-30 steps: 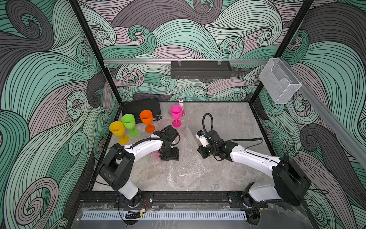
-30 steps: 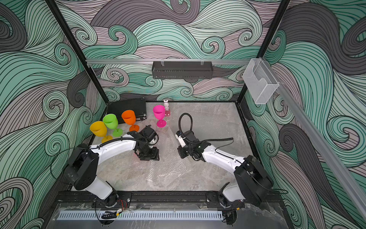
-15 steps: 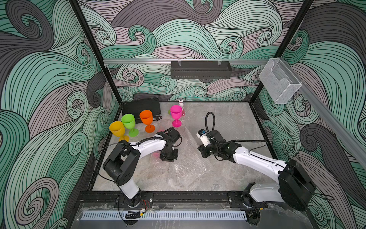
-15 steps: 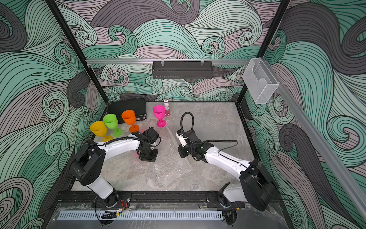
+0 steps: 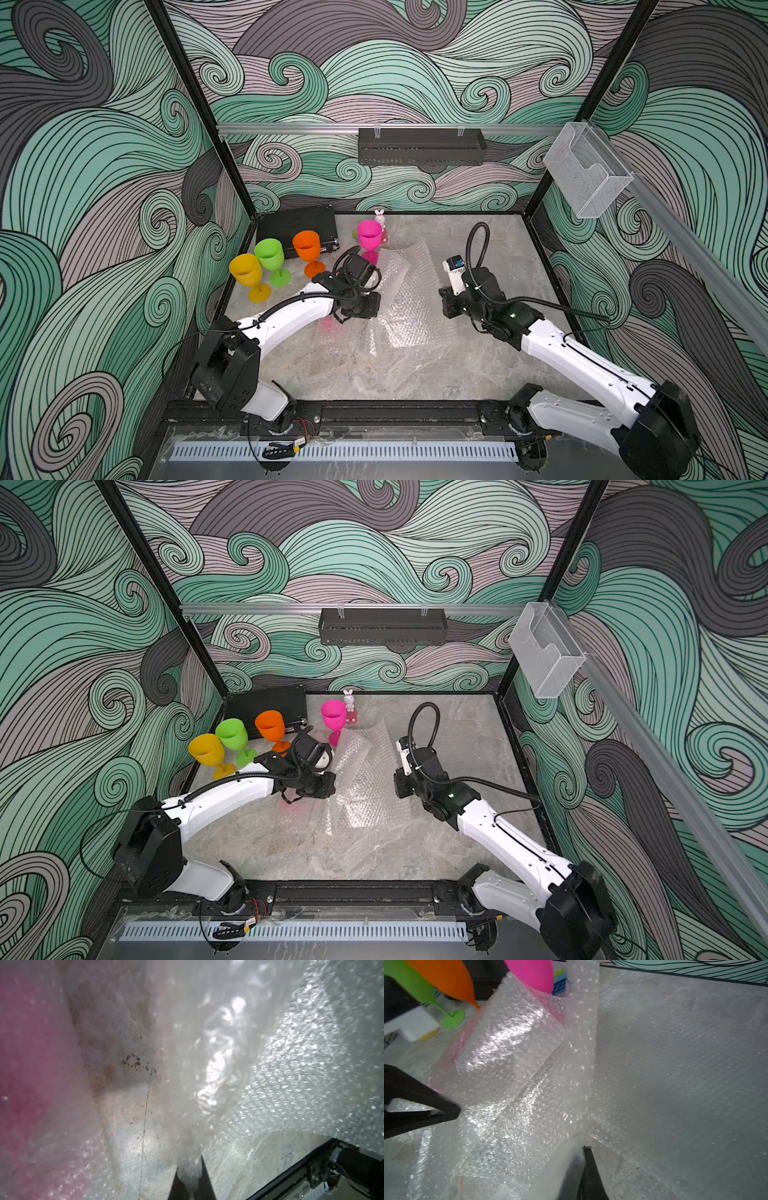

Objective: Unpack wine glasses from bubble wrap
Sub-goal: Pick up the bubble wrap from the center of the board, then place the bubble wrap at the center of the board.

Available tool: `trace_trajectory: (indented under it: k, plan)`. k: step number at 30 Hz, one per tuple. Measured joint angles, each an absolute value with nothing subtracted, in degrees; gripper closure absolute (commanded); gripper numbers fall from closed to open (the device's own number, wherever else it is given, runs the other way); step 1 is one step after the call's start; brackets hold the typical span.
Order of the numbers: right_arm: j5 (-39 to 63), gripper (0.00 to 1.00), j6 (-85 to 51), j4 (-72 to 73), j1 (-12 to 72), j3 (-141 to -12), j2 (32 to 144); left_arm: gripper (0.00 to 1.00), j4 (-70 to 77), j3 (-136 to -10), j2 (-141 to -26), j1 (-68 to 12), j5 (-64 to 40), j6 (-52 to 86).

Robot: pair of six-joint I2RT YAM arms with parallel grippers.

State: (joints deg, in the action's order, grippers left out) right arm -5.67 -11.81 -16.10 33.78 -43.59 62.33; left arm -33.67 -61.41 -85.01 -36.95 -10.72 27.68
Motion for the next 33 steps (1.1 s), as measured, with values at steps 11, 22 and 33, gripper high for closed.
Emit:
trace_trajectory:
  k: [11, 22, 33]
  plan:
    - [-13.41, 0.96, -16.12, -22.17, 14.7, -45.93, 62.63, 0.96, -24.34, -81.25, -101.32, -37.56, -15.49, 27.66]
    - [-14.41, 0.96, -15.57, -21.02, 6.02, -49.28, 69.69, 0.91, -16.23, -92.05, -116.97, -38.09, -22.11, 31.07]
    - [-16.49, 0.87, -10.17, -18.96, 2.33, -55.75, 81.38, 0.76, -16.73, -101.21, -125.6, -38.04, -24.82, 32.42]
